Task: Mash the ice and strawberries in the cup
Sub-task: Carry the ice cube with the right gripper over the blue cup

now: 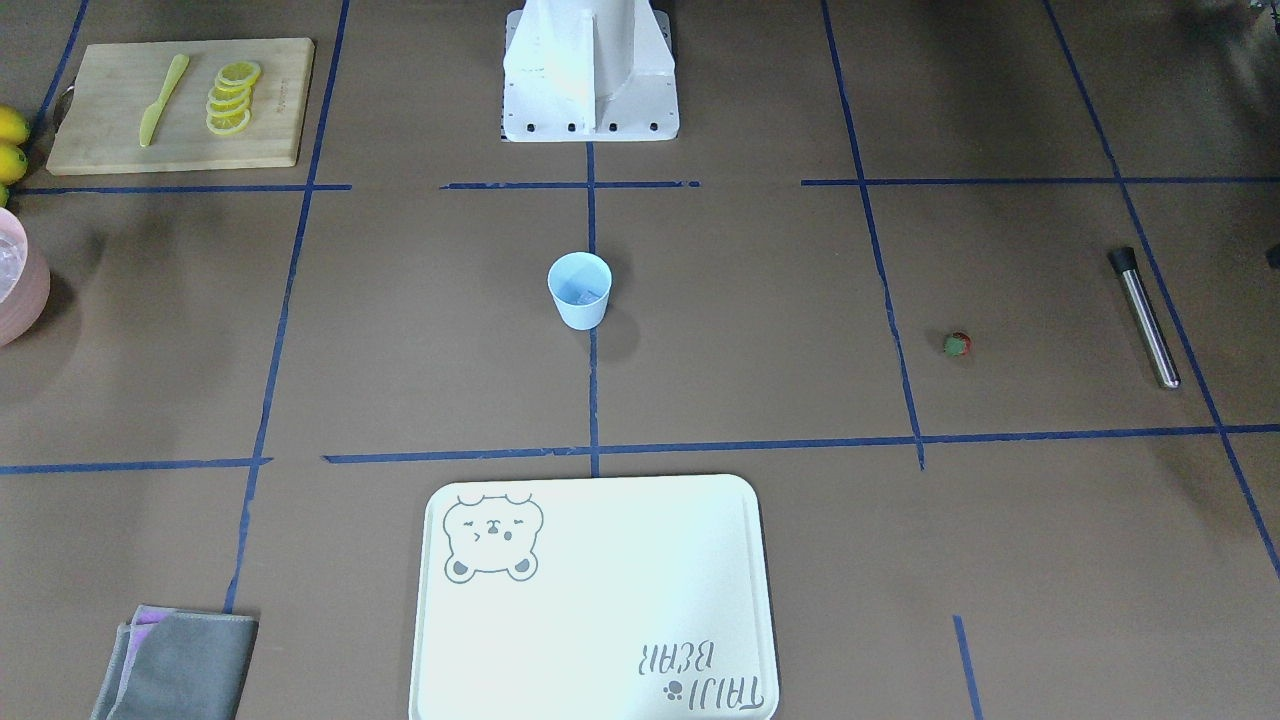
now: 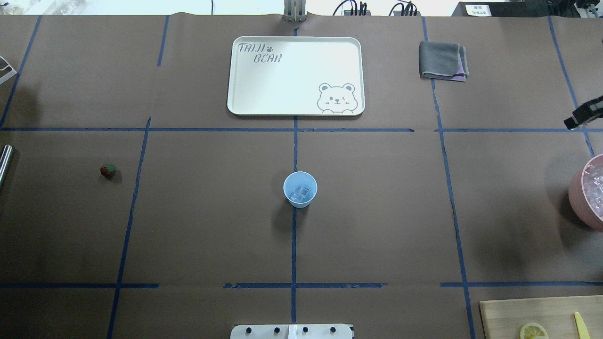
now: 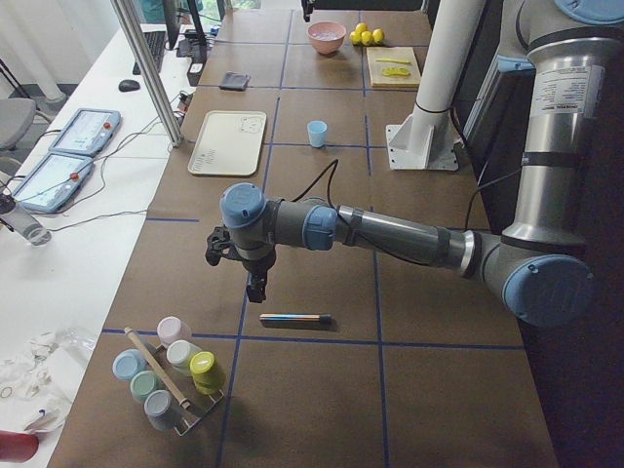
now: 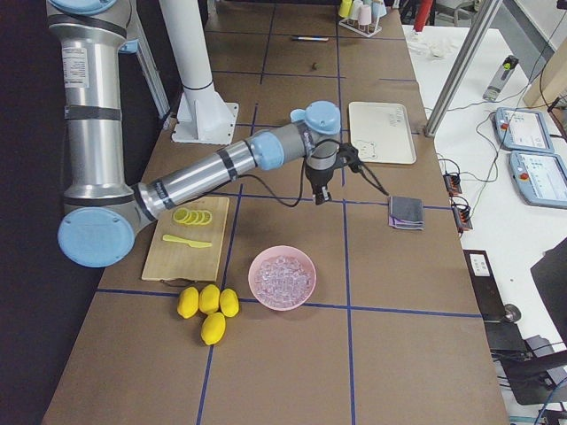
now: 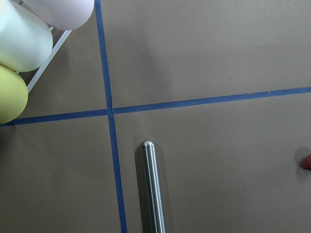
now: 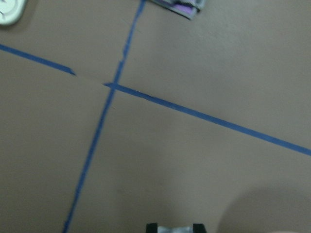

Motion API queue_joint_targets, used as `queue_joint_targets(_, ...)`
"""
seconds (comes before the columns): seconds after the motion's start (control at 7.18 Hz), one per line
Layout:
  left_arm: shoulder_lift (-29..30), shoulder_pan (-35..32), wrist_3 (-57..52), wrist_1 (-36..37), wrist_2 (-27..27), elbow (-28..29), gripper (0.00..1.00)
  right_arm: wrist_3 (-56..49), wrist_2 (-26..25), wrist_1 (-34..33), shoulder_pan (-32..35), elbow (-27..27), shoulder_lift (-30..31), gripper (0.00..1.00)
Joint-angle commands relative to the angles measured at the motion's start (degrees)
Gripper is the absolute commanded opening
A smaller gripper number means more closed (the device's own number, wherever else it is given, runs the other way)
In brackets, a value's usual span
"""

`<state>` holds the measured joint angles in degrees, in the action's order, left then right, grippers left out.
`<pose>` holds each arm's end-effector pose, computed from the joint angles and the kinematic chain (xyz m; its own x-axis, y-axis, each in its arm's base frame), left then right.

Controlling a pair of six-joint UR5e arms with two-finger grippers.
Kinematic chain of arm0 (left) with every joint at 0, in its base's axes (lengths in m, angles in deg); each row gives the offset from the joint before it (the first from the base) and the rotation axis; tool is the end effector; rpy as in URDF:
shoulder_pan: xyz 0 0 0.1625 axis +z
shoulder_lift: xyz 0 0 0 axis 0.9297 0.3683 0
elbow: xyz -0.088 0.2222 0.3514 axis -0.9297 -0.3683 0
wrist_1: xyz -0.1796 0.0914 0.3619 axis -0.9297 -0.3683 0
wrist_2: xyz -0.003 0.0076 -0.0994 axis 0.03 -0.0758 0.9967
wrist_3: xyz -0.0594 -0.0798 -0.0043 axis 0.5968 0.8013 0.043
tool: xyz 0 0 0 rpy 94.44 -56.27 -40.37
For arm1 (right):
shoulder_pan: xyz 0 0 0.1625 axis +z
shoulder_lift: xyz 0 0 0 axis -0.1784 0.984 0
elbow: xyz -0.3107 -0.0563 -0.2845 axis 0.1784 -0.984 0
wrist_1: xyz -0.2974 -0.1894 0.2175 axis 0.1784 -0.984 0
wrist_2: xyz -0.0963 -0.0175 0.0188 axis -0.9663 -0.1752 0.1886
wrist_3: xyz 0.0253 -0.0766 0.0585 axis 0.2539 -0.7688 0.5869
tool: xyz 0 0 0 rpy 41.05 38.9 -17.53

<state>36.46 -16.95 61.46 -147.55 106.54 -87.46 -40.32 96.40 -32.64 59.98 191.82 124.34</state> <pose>-0.0174 -0.5106 0.5657 0.6575 0.1141 -0.7448 -0.0678 0.9934 0.0924 -0.1087 -0.4958 0.3915 0.6455 -0.3133 0.6966 0.1752 0.9484 0.2642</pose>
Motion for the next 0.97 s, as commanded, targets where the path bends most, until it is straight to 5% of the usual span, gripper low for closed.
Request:
queue_joint_targets(0.0, 0.0, 0.0, -0.2, 0.0, 0.0, 0.6, 1.00, 20.9, -2.0, -5.7, -12.5, -1.8, -16.3, 0.00)
queue_joint_targets(0.42, 0.1, 0.0, -0.2, 0.0, 0.0, 0.7, 1.00, 45.7, -18.3, -4.2, -32.9, -11.1, -32.5, 0.00)
queue_joint_targets(0.84, 0.1, 0.0, -0.2, 0.0, 0.0, 0.8, 1.00, 54.4, -25.5, 0.4, -41.3, -23.7, -40.9, 0.00)
